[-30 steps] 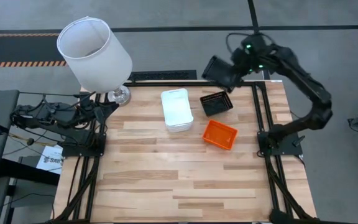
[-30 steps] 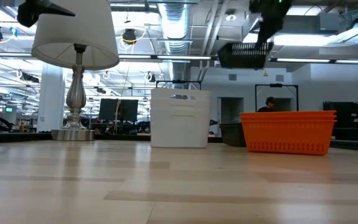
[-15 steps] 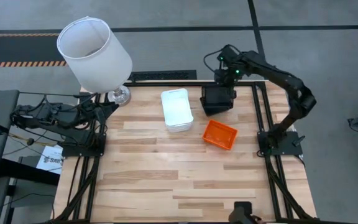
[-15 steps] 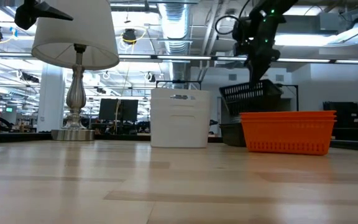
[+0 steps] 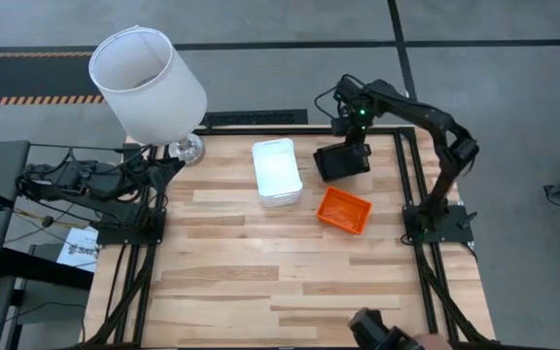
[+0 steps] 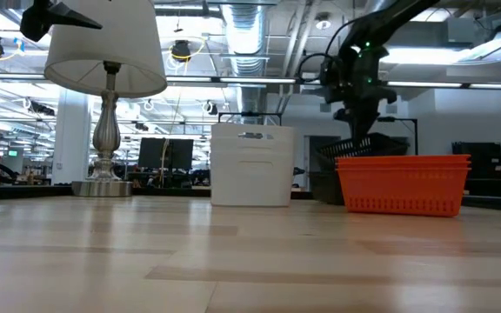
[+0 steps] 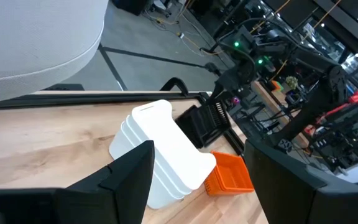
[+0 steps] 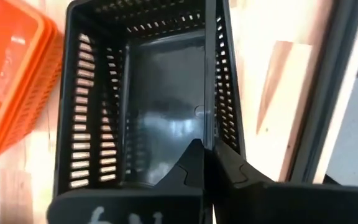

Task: Stack baskets by color
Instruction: Stack the left black bin on the black bins

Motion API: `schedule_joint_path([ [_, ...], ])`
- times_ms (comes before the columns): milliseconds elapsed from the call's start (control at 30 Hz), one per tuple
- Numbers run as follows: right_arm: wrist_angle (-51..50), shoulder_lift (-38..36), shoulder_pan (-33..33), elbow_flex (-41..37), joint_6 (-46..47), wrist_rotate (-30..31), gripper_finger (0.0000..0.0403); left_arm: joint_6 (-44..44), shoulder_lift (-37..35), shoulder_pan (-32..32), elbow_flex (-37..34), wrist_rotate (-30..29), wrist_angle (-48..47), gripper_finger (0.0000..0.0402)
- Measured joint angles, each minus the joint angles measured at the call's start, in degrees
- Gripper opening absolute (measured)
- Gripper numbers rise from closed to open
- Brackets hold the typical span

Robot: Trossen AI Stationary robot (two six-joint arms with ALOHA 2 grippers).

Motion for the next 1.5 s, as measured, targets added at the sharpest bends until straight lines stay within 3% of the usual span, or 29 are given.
schedule_joint_path([
  [167, 1.58, 1.39, 0.02, 0.0, -1.5, -0.33, 0.0029, -0.04, 0.0, 0.0, 0.0, -0.39, 0.05, 0.0238],
  [500, 4.03, 1.28, -0.14, 0.0, -2.58, -0.42, 0.0125, -0.52, 0.0, 0.0, 0.0, -0.79, 0.04, 0.0238],
  [767, 1.59, 1.28, -0.13, 4.19, 6.68, -0.42, 0.0198, -1.42, 0.0, 0.0, 0.0, -0.75, 0.34, 0.0238],
  [967, -3.37, 0.76, 0.61, 16.14, 11.79, -3.57, 0.0207, -1.09, -0.02, 0.0, 0.0, -0.7, 2.28, 0.0238],
  [1233, -1.2, -6.11, 2.57, 31.6, 16.92, -9.1, 0.0198, -0.45, -0.02, 0.0, 0.0, 0.95, 3.95, 0.0238],
  [1500, 4.38, -15.98, 5.48, 34.86, 23.91, -15.89, 0.02, 6.34, -0.02, 0.0, 0.0, 2.07, 10.09, 0.0238],
])
